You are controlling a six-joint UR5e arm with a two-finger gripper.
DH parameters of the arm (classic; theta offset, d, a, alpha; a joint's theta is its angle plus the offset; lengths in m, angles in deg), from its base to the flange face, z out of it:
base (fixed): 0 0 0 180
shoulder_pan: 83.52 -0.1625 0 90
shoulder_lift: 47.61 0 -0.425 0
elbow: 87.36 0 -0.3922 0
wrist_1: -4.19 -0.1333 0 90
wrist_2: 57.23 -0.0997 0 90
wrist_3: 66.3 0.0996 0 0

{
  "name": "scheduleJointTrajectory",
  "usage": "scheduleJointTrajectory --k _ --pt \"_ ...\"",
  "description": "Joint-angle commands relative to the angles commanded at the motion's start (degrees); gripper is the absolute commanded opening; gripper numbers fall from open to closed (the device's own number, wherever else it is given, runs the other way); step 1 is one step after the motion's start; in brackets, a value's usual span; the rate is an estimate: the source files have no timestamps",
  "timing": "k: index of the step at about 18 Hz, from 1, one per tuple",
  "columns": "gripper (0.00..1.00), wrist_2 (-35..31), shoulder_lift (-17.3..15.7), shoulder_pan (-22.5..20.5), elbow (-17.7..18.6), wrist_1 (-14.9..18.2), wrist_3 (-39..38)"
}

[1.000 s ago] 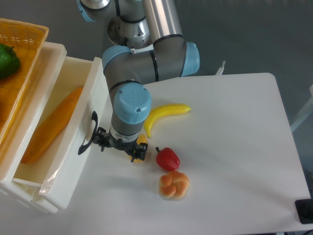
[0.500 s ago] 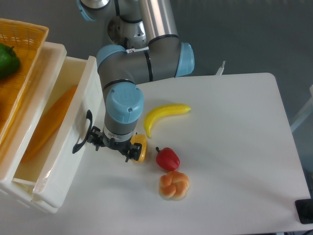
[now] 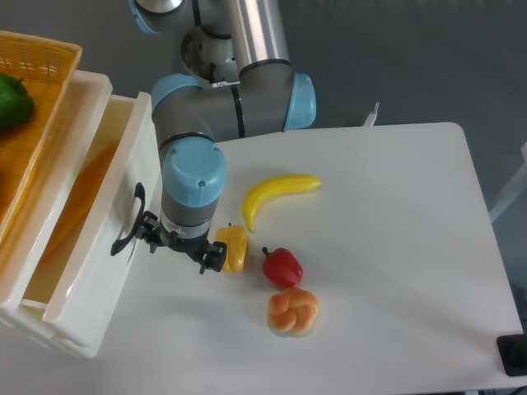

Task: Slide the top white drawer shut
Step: 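Push the drawer front inward into the cabinet with the gripper, then hold the gripper against the closed drawer front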

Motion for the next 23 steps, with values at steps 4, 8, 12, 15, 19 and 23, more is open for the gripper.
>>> scheduleJointTrajectory --k 4,8,12,15,19,23 --pt "1.0 0.0 0.09 0.88 -0.09 -0.09 0.0" --pt "1.0 0.0 0.09 1.14 -0.26 -0.09 0.0" --pt "1.0 0.0 0.18 1.85 -0.35 -0.18 0.09" --pt "1.0 0.0 0.35 2.55 -0.35 -0.18 0.09" --pt "1.0 0.0 0.35 2.73 -0.35 -0.44 0.09" --pt "1.0 0.0 0.35 2.99 -0.35 -0.53 0.09"
